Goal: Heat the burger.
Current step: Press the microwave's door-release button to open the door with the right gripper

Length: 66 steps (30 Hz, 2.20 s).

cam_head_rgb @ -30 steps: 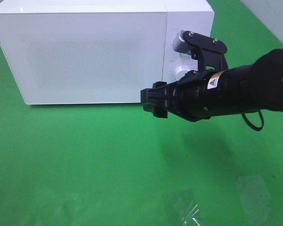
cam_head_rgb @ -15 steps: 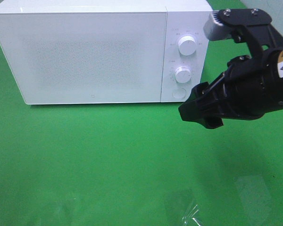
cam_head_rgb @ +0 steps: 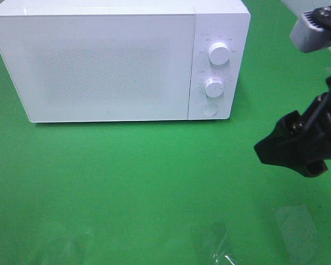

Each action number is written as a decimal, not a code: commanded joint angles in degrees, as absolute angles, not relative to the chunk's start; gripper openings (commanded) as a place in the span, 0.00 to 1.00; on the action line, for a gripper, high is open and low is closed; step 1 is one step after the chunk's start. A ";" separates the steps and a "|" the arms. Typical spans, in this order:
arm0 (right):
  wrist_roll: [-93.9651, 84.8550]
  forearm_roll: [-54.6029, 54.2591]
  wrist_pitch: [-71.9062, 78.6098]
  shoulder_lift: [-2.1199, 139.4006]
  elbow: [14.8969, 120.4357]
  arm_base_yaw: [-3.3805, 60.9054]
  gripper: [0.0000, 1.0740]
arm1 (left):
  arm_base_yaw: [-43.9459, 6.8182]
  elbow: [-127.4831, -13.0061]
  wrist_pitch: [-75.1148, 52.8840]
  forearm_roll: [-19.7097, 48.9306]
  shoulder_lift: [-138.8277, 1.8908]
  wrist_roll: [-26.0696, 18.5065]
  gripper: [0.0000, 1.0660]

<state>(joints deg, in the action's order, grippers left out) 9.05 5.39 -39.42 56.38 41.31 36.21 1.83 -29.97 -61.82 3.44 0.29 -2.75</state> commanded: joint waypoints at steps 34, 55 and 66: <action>3.72 3.50 -55.29 7.56 30.88 4.53 0.71 | 1.89 -29.79 -61.25 3.32 1.26 -2.64 0.94; 2.81 3.90 -54.89 -1.83 28.07 4.53 0.71 | 1.89 -29.79 -61.25 3.38 1.15 -2.64 0.94; 3.32 3.44 -52.37 -0.80 29.68 4.53 0.71 | 1.89 -29.79 -61.25 3.38 1.15 -2.64 0.94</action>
